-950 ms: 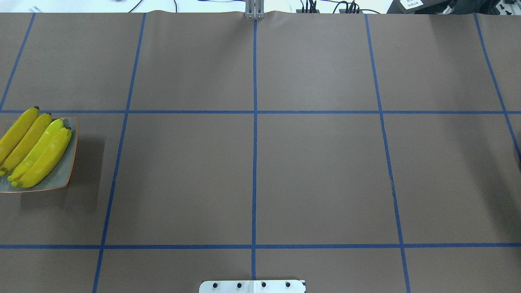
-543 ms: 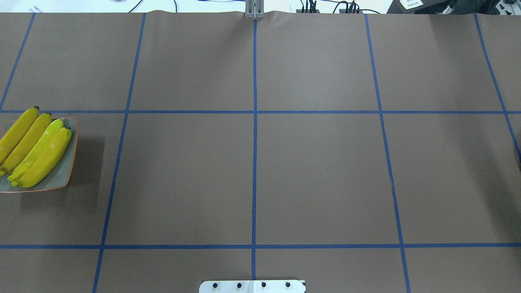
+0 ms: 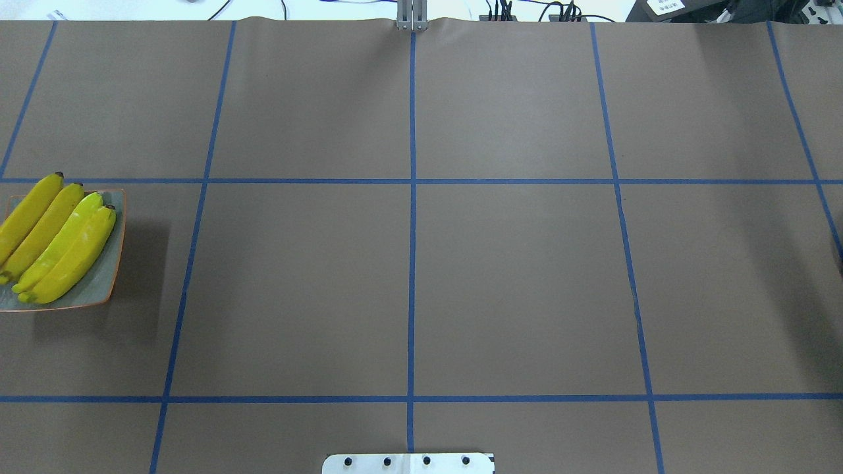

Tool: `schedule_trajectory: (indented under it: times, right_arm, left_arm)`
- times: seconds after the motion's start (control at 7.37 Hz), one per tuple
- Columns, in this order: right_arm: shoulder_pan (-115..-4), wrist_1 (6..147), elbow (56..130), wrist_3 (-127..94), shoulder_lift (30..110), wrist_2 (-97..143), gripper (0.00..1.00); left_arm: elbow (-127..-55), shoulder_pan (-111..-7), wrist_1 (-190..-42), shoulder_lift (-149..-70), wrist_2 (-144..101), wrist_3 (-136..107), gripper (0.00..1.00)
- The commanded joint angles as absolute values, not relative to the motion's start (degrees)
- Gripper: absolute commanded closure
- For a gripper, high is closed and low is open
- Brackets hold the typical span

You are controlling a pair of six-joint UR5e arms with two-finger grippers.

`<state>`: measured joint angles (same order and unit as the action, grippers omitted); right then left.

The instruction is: Transfer all bananas from basket to plate

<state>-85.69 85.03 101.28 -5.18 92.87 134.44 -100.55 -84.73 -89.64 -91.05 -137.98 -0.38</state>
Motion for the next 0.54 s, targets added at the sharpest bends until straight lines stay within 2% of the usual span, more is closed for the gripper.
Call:
schedule_trajectory:
  times: [0.0, 0.41]
  right_arm:
    - [-85.7, 85.0, 101.2, -5.2, 93.1, 134.5, 0.00]
    - [-85.6, 85.0, 101.0, -5.3, 93.1, 134.6, 0.00]
  left_arm:
    - [-100.6, -84.8, -89.6, -91.0, -138.1, -0.4, 0.01]
    - [-100.7, -84.8, -89.6, -91.1, -138.1, -0.4, 0.01]
